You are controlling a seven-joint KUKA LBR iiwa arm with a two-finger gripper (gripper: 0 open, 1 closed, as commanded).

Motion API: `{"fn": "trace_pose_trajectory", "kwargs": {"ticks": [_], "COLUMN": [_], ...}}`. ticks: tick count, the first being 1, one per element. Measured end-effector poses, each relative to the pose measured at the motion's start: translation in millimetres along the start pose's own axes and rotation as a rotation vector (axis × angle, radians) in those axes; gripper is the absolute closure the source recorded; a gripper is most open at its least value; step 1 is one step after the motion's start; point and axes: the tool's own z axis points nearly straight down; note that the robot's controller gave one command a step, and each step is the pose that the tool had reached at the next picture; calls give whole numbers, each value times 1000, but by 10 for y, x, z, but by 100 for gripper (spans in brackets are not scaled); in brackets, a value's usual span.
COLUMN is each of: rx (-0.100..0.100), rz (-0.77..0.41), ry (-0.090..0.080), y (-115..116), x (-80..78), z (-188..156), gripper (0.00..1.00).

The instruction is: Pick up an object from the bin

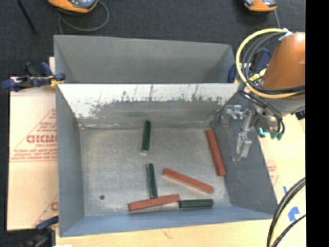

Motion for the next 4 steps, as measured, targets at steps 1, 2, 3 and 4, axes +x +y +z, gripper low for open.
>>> {"fn": "trace_pose_trajectory", "kwargs": {"ticks": [1, 2, 3, 4], "rx": [-2, -2, -1, 1], "rz": [14, 156, 150, 152], "ry": [3, -11, -7, -18], "y": [302, 617, 611, 603], "x": [499, 806, 807, 786], "z": [1408, 1546, 1525, 1535], "gripper": [0, 0, 100, 0]}}
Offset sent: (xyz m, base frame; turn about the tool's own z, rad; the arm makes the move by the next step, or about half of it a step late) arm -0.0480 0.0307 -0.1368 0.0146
